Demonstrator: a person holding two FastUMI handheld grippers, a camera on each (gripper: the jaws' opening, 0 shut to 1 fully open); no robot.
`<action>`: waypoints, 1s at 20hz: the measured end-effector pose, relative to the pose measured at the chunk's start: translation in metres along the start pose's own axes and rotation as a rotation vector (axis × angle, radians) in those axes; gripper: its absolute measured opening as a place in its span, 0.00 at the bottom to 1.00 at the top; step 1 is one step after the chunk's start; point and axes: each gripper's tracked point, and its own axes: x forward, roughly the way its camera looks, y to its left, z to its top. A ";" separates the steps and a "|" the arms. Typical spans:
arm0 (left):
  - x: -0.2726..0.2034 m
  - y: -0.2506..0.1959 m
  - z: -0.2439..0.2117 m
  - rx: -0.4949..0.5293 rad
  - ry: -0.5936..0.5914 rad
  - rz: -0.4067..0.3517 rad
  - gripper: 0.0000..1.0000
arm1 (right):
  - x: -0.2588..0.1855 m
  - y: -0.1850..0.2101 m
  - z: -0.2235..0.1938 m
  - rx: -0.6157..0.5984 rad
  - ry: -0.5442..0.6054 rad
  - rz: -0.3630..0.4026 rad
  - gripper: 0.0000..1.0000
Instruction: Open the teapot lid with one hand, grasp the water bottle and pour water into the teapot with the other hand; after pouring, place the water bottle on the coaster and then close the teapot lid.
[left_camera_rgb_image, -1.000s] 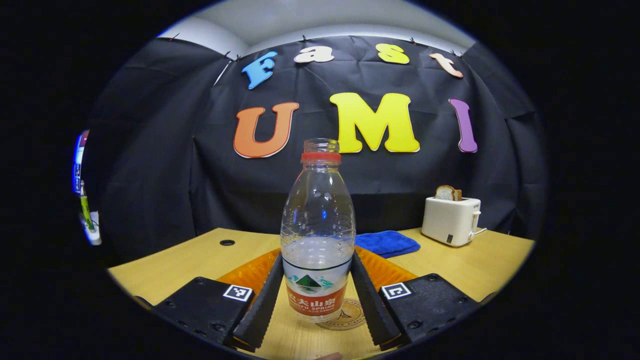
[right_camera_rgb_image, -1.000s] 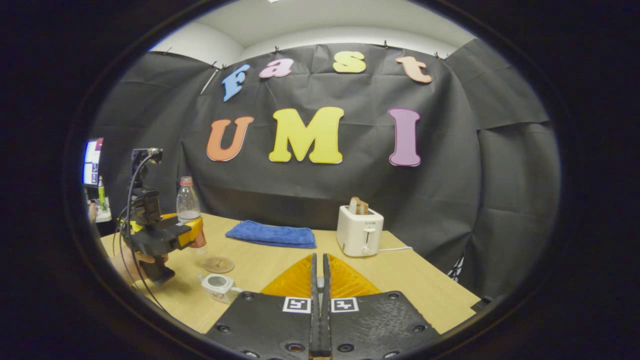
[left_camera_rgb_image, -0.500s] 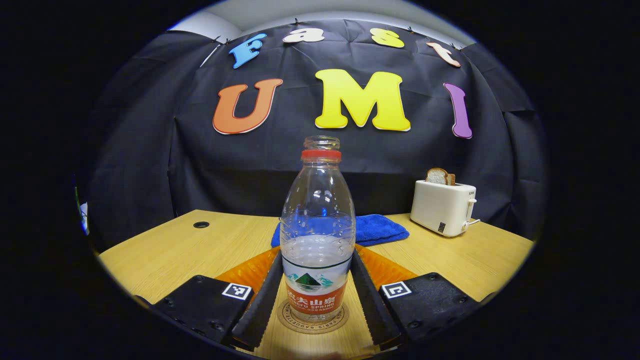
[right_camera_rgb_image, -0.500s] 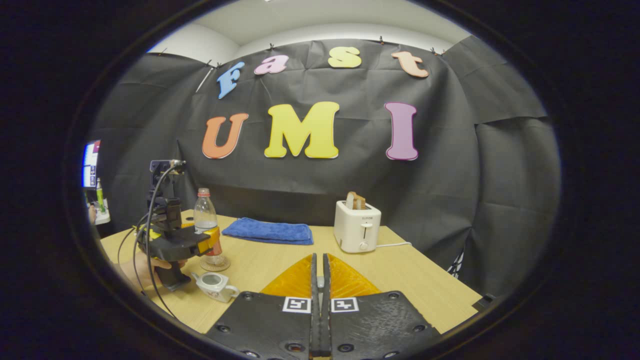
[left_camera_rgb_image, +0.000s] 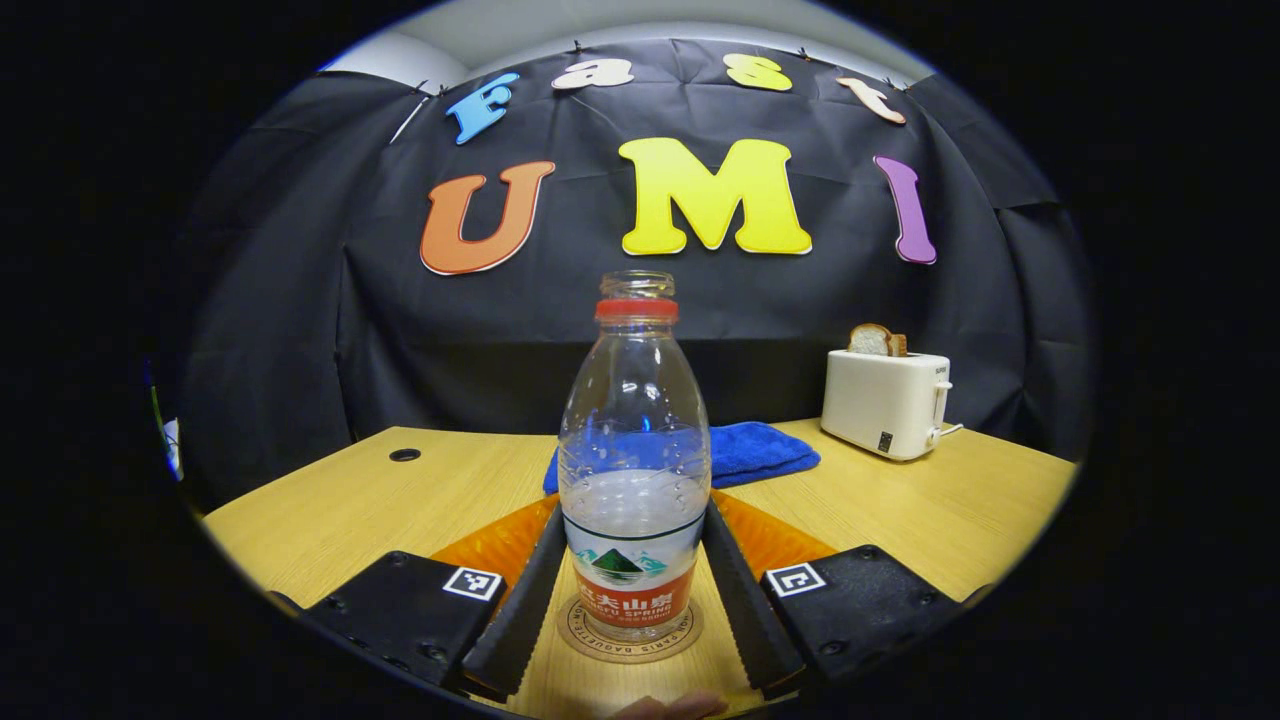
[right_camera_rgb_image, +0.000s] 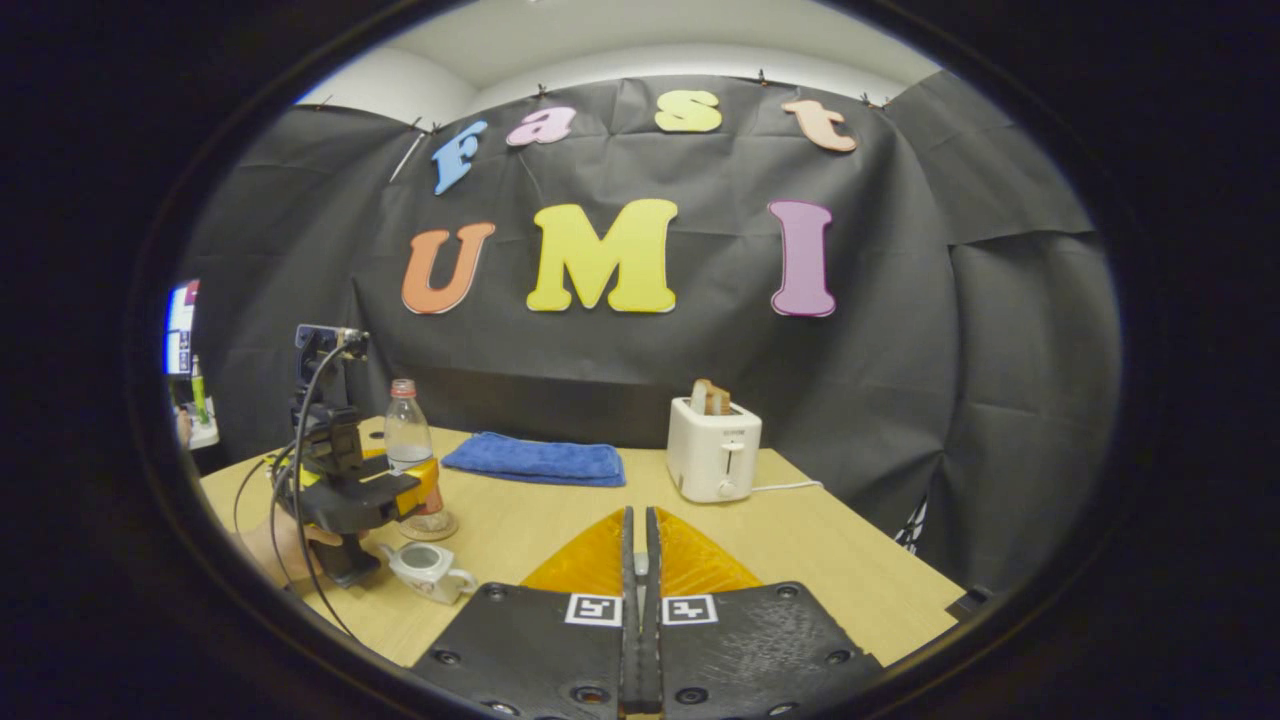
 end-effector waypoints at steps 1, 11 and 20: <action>0.000 0.000 0.000 0.001 0.001 0.000 0.81 | 0.000 0.001 0.000 -0.001 0.001 0.002 0.00; -0.014 -0.001 0.011 0.028 -0.003 -0.009 0.94 | -0.002 0.006 -0.001 -0.011 -0.003 0.003 0.00; -0.066 0.018 0.032 0.029 -0.021 0.009 0.96 | 0.017 0.025 -0.013 -0.022 -0.020 0.041 0.00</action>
